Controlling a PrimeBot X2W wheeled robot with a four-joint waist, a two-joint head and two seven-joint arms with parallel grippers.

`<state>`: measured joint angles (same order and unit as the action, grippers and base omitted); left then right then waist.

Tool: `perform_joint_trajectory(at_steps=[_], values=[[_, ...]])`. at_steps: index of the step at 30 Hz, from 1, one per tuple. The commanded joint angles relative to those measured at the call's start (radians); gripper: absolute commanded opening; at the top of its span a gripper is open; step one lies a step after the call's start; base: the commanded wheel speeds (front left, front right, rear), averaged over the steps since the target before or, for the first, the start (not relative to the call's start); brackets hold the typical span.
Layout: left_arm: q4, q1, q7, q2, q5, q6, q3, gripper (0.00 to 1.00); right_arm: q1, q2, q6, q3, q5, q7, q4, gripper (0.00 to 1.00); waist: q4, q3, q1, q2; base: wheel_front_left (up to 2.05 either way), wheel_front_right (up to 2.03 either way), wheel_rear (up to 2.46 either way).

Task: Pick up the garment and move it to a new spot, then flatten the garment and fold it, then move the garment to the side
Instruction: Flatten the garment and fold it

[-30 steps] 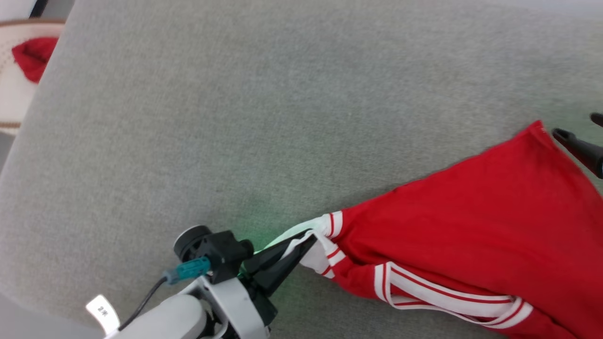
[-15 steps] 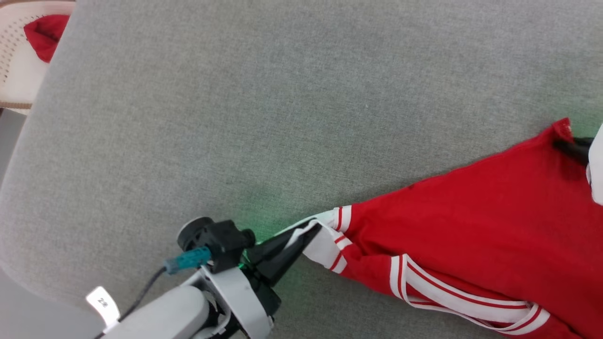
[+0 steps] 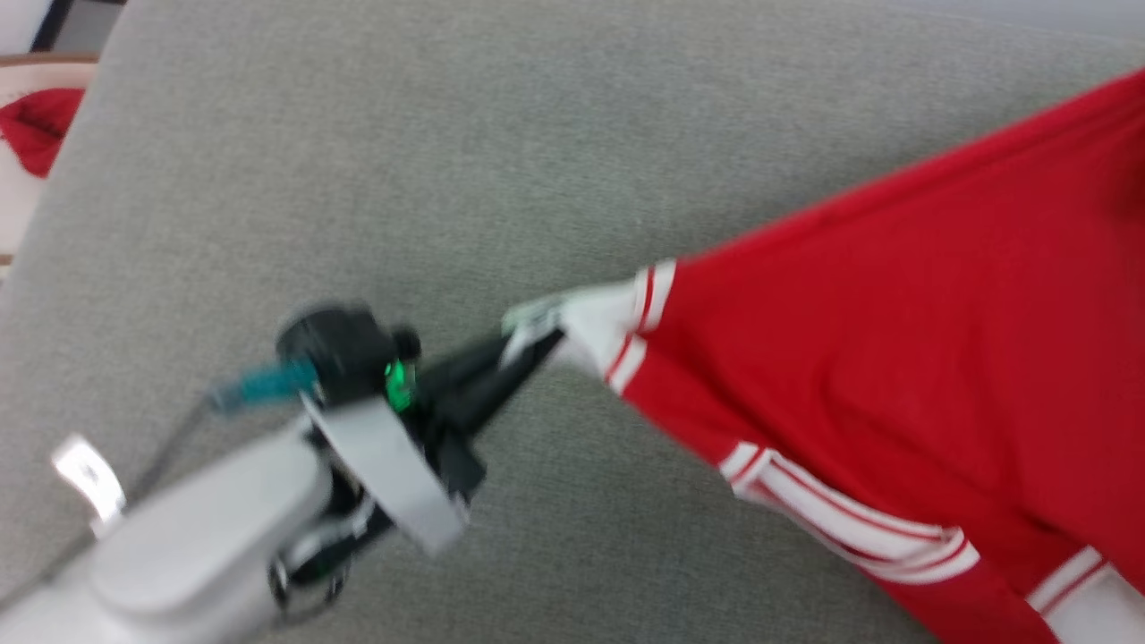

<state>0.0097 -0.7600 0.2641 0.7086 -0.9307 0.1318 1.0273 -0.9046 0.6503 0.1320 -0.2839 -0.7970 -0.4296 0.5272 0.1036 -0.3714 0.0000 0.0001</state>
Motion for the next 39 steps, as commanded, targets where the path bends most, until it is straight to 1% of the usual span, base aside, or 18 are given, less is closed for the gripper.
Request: perform_joint_trajectory(at_steps=[1,4,7,10,13,15,18,22,23,25,27,32,34,36,39], values=[[-0.004,-0.047,-0.001,0.012,-0.037,-0.003,-0.002,0.00,-0.036,-0.003,-0.003,0.029,0.015,0.024,0.026,0.00,-0.020,-0.001,0.0000,-0.0001,0.00,0.00,0.00],[0.003,-0.199,-0.004,0.032,-0.123,-0.003,0.035,0.00,-0.117,-0.044,-0.003,0.082,0.046,0.081,0.098,0.00,-0.042,-0.018,0.0000,-0.0001,0.00,0.00,0.00],[0.043,-0.370,-0.030,0.019,-0.220,-0.003,0.070,0.00,-0.209,-0.080,-0.003,0.124,0.081,0.140,0.155,0.00,-0.059,-0.041,0.0000,-0.0001,0.00,0.00,0.00],[0.146,-0.537,-0.084,-0.006,-0.308,-0.003,0.087,0.00,-0.310,-0.116,-0.003,0.154,0.118,0.203,0.203,0.00,-0.080,-0.072,0.0000,-0.0001,0.00,0.00,0.00],[0.295,-0.693,-0.136,-0.036,-0.342,-0.003,0.102,0.00,-0.410,-0.149,-0.003,0.185,0.143,0.269,0.252,0.00,-0.104,-0.104,0.0000,-0.0001,0.00,0.00,0.00],[0.423,-0.817,-0.153,-0.053,-0.342,-0.004,0.085,0.00,-0.495,-0.174,-0.003,0.207,0.153,0.323,0.275,0.00,-0.128,-0.128,0.0000,-0.0001,0.00,0.00,0.00],[0.583,-0.981,-0.125,-0.102,-0.314,-0.004,0.069,0.00,-0.605,-0.198,-0.004,0.231,0.165,0.408,0.304,0.00,-0.154,-0.150,0.0000,-0.0001,0.00,0.00,0.00],[0.699,-1.160,-0.054,-0.160,-0.234,-0.004,0.094,0.00,-0.733,-0.218,-0.004,0.239,0.177,0.511,0.329,0.00,-0.174,-0.159,0.0000,-0.0001,0.00,0.00,0.00],[0.715,-1.186,-0.039,-0.175,-0.234,-0.004,0.092,0.00,-0.756,-0.217,-0.004,0.234,0.180,0.528,0.336,0.00,-0.175,-0.159,0.0000,-0.0001,0.00,0.00,0.00],[0.738,-1.209,-0.022,-0.194,-0.246,-0.004,0.092,0.00,-0.780,-0.222,-0.004,0.218,0.171,0.540,0.356,0.00,-0.177,-0.158,0.0000,-0.0001,0.00,0.00,0.00],[0.728,-1.195,-0.016,-0.202,-0.255,-0.004,0.123,0.00,-0.785,-0.219,-0.004,0.191,0.162,0.536,0.371,0.00,-0.176,-0.158,0.0000,-0.0001,0.00,0.00,0.00],[0.639,-1.079,-0.005,-0.171,-0.331,-0.003,0.188,0.00,-0.683,-0.203,-0.002,0.104,0.105,0.505,0.369,0.00,-0.165,-0.162,0.0000,-0.0001,0.00,0.00,0.00],[0.586,-1.011,-0.001,-0.149,-0.338,-0.003,0.208,0.00,-0.619,-0.188,-0.002,0.061,0.075,0.490,0.349,0.00,-0.162,-0.163,0.0000,-0.0001,0.00,0.00,0.00],[0.530,-0.944,0.001,-0.129,-0.351,-0.003,0.198,0.00,-0.549,-0.173,-0.002,0.022,0.042,0.473,0.318,0.00,-0.161,-0.164,0.0000,-0.0001,0.00,0.00,0.00],[0.439,-0.815,0.000,-0.102,-0.335,-0.003,0.130,0.00,-0.429,-0.147,-0.002,-0.034,-0.018,0.453,0.251,0.00,-0.158,-0.163,0.0000,-0.0001,0.00,0.00,0.00]])
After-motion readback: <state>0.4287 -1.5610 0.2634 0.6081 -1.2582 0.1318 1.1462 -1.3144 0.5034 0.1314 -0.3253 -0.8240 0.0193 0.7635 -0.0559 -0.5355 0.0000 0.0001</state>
